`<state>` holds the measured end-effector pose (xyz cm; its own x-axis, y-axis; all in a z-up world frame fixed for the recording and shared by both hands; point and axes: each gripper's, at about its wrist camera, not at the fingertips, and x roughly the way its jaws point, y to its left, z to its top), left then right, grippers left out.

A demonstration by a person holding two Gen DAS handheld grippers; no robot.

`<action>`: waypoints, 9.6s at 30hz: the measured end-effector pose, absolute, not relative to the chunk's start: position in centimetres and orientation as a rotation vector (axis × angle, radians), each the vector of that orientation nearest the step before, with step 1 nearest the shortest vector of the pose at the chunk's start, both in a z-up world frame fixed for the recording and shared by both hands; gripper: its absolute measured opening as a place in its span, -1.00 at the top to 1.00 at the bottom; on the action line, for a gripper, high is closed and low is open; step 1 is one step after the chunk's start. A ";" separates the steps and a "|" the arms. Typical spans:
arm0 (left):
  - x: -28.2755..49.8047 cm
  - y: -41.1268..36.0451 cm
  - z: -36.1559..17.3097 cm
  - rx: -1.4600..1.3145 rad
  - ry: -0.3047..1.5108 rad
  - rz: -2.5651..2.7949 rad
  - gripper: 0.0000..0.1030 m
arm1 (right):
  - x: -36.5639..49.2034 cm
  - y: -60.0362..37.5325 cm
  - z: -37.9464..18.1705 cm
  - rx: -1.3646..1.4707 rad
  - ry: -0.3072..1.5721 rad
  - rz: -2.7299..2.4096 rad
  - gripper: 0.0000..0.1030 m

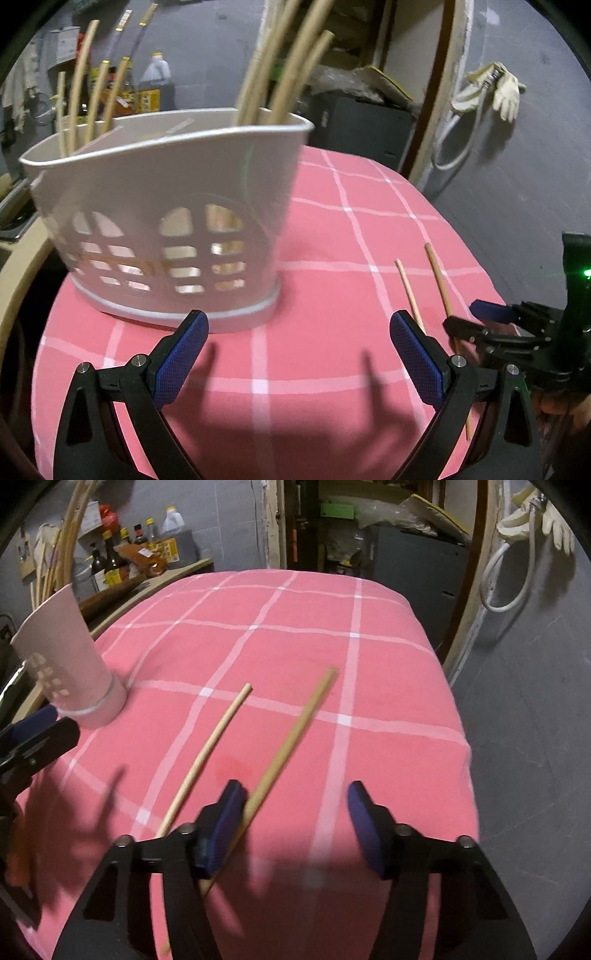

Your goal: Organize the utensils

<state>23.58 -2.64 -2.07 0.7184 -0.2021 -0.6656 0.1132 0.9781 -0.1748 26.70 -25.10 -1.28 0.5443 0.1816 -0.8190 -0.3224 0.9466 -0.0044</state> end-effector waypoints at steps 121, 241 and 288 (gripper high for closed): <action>24.6 17.4 9.3 -0.466 -0.071 0.112 0.95 | 27.9 -12.0 11.0 0.373 -0.210 0.538 0.89; 2.9 5.4 1.0 -0.080 0.250 0.094 -0.96 | 4.7 -22.6 5.6 0.028 0.204 0.258 -1.00; 2.7 4.9 1.0 -0.077 0.241 0.098 -0.96 | 4.7 -22.5 5.7 0.029 0.207 0.258 -1.00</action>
